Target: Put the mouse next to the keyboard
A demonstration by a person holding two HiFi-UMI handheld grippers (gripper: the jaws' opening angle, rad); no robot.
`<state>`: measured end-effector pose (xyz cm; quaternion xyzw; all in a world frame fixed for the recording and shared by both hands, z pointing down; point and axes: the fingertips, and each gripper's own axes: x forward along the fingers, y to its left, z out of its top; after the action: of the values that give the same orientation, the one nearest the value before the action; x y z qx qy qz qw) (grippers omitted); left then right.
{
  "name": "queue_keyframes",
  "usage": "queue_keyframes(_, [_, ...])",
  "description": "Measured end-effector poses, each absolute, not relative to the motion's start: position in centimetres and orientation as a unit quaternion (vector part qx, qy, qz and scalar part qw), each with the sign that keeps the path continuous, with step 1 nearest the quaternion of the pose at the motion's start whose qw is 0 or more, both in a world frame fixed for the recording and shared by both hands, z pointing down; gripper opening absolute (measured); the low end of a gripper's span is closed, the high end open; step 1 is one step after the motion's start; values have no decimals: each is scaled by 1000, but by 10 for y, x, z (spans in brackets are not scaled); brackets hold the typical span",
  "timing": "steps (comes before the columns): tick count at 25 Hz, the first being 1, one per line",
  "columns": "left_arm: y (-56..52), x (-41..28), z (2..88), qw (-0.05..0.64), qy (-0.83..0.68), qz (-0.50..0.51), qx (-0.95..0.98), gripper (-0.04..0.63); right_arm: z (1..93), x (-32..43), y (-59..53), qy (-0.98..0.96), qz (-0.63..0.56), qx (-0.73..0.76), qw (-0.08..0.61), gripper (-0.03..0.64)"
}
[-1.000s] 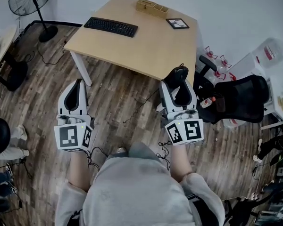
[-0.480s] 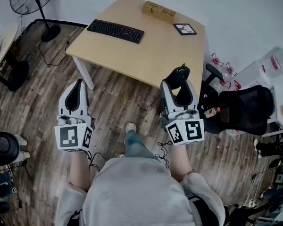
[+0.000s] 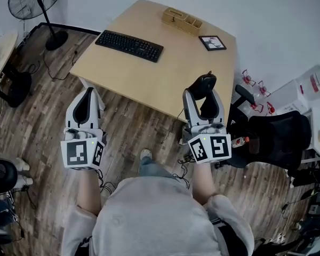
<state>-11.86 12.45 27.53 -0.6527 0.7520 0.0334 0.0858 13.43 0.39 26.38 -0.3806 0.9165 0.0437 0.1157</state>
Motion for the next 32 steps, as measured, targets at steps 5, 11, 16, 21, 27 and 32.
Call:
queue_keyframes(5, [81, -125, 270, 90, 754, 31, -650, 14, 260, 124, -42, 919, 42, -374, 121, 250])
queue_keyframes(11, [33, -134, 265, 93, 760, 30, -643, 14, 258, 111, -95, 923, 39, -361, 127, 250])
queue_keyframes(16, [4, -133, 266, 98, 763, 29, -638, 14, 260, 106, -127, 926, 35, -351, 135, 250])
queue_keyframes(21, [-16, -136, 271, 92, 766, 23, -636, 14, 264, 98, -148, 929, 28, -345, 135, 250])
queue_keyframes(27, [-41, -149, 277, 84, 764, 22, -639, 14, 270, 86, -171, 928, 21, -350, 129, 250])
queue_keyframes(32, [-74, -165, 278, 84, 753, 24, -653, 14, 273, 76, -196, 922, 22, -367, 124, 250])
